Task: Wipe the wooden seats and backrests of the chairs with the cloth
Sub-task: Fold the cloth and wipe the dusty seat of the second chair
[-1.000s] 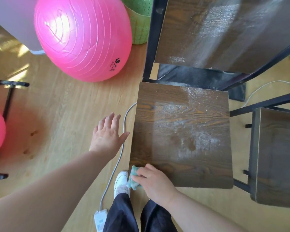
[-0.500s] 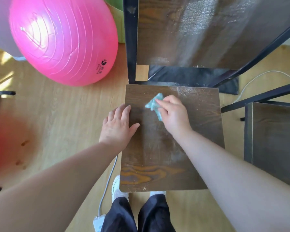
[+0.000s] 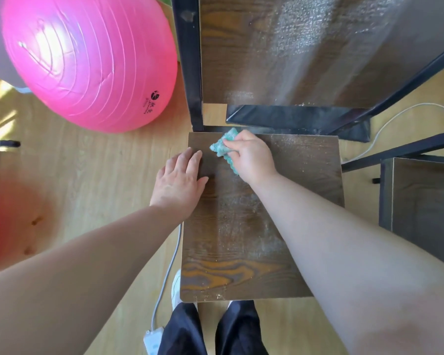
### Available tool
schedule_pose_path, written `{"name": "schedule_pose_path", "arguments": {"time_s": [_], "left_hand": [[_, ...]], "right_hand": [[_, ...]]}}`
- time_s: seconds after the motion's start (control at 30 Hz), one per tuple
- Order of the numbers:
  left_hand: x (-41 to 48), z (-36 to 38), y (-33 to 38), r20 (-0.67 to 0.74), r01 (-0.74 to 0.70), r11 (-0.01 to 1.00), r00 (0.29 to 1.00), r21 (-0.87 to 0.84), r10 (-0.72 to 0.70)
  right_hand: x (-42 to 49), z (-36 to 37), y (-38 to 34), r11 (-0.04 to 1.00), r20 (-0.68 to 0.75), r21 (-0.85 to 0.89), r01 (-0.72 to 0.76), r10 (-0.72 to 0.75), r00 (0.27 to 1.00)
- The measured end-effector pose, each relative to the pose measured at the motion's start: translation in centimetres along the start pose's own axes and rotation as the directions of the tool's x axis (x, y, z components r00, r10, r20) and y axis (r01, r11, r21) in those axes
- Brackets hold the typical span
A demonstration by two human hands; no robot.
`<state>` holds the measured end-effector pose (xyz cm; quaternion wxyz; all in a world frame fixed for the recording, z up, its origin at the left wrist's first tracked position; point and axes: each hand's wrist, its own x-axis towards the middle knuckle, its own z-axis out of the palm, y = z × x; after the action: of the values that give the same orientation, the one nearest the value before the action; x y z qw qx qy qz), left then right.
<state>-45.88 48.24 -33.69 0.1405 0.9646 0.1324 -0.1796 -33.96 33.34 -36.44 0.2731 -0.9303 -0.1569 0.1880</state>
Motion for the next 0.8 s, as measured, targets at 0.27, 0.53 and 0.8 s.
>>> {"name": "schedule_pose_path", "arguments": {"time_s": [0.27,0.53,0.8], "left_hand": [[-6.2,1.8,-1.0,0.069,-0.011,1.000,0.998,-0.004,0.011],[-11.4,3.8,-1.3,0.107,-0.027,0.999,0.994,0.033,0.023],[-13.7,4.1,-0.9,0.109,-0.060,0.997,0.993,0.045,0.055]], "right_hand": [[-7.8,2.4,0.1,0.993,0.080,0.006,0.119,-0.119,0.990],[-17.7,5.0,-0.3,0.955,0.118,-0.074,0.288,-0.279,0.953],[-23.6,7.1,-0.1,0.987,0.293,-0.013,0.159,-0.148,0.945]]}}
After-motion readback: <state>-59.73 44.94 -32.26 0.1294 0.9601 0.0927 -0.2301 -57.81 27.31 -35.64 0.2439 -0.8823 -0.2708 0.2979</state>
